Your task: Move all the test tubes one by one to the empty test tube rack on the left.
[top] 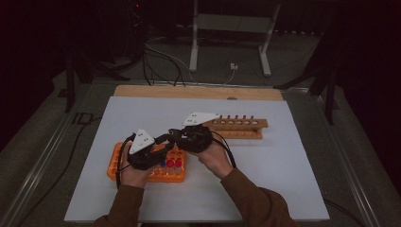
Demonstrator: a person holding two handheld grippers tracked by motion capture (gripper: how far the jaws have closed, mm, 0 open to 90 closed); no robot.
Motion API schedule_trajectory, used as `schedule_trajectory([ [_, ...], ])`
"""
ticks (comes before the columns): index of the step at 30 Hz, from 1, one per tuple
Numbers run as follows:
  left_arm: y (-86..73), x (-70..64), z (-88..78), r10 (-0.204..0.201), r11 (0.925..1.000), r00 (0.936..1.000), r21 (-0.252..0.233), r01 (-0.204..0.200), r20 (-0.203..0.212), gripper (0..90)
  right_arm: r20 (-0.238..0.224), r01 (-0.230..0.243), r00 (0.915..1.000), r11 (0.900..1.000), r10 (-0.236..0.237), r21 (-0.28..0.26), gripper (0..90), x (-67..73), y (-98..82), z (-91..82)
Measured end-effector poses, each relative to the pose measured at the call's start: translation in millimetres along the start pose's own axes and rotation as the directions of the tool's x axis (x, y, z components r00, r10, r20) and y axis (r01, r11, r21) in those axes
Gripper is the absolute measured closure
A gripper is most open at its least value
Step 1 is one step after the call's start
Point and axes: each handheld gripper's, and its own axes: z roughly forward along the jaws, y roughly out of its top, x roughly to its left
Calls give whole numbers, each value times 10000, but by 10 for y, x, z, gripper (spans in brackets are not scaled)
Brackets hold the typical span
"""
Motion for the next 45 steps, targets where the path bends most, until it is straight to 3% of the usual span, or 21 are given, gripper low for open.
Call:
schedule_trajectory([
  [2, 0, -4, -1, 62, 10000, 10000, 17, -62, 29, 735, -28, -6, 10000, 10000, 6, 39, 750, 9, -3, 8],
  [6, -4, -10, -2, 194, 9998, 9998, 59, -194, -21, 757, -56, -65, 10000, 10000, 65, 45, 745, 6, -9, 10],
  [13, -53, 57, -23, -9, 9998, 9994, 215, 17, -359, 759, 27, -366, 9993, 9986, 367, -378, 401, -79, -13, -92],
  [18, -117, 104, -90, -313, 9993, 9981, 188, 324, -526, 759, 841, -417, 9955, 9989, 435, -229, 186, -186, -104, -166],
  [26, -220, 156, -222, -624, 9978, 9962, 204, 638, -609, 760, 2039, -229, 9788, 9996, 189, 173, 21, -390, -325, -341],
  [35, -335, 171, -364, -1003, 9948, 9932, 100, 1011, -599, 760, 2548, -402, 9661, 9991, 425, -144, 0, -548, -522, -607],
  [45, -434, 144, -445, -1129, 9932, 9919, 206, 1142, -580, 760, 2877, -654, 9545, 9962, 792, -574, 0, -645, -695, -877],
])
